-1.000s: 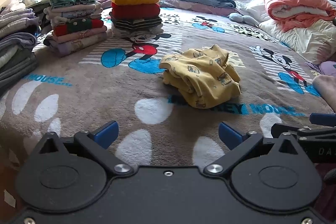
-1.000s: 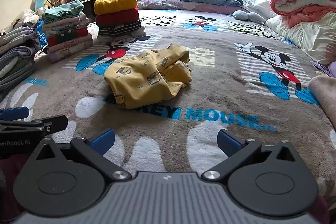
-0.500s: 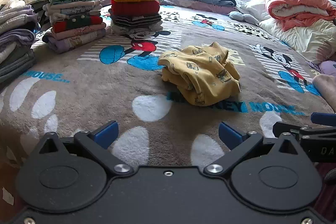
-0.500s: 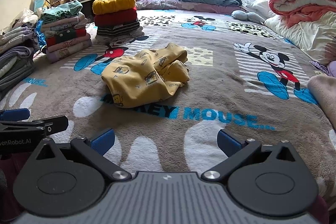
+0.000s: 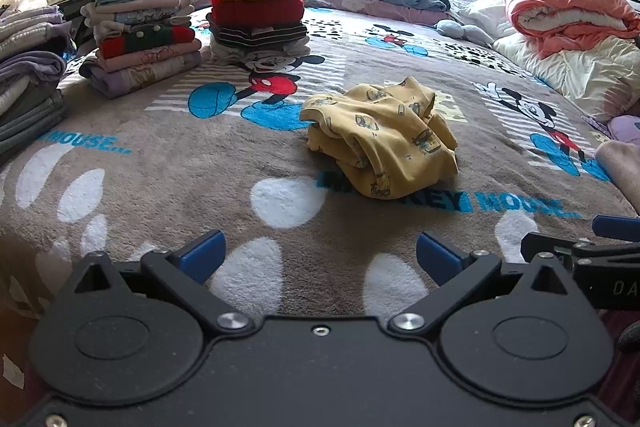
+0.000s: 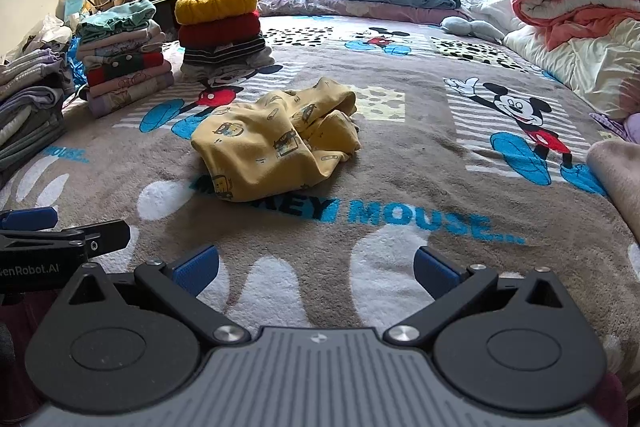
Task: Fold clothes
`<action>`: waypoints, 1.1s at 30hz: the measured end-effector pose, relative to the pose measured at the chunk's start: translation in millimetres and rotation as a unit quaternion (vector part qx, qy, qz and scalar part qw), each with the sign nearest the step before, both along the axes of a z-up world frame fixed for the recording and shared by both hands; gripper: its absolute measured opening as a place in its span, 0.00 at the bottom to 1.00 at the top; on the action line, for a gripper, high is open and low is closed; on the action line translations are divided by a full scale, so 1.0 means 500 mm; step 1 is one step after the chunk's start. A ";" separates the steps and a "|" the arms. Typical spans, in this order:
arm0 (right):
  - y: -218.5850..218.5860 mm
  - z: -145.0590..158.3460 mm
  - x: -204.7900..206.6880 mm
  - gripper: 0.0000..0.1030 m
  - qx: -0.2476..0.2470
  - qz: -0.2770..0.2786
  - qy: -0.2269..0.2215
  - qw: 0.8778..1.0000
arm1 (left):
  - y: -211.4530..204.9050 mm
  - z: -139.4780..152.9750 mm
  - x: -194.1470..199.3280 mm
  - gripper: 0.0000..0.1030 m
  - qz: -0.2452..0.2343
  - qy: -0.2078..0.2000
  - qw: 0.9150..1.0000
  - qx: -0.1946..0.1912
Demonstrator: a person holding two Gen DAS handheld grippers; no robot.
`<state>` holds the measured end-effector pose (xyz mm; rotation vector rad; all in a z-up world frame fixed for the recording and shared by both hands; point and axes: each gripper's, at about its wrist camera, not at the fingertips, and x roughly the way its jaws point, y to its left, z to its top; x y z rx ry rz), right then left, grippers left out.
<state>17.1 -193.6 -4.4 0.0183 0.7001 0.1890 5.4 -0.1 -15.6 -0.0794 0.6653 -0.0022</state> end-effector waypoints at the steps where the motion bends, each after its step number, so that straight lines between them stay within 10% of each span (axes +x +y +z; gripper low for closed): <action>1: 0.000 0.000 0.000 1.00 0.000 0.000 0.000 1.000 | 0.000 -0.001 0.000 1.00 0.001 0.000 1.000 0.000; 33: 0.005 -0.018 0.026 1.00 -0.001 0.003 0.009 1.000 | 0.030 -0.020 0.038 1.00 -0.006 0.010 0.999 -0.041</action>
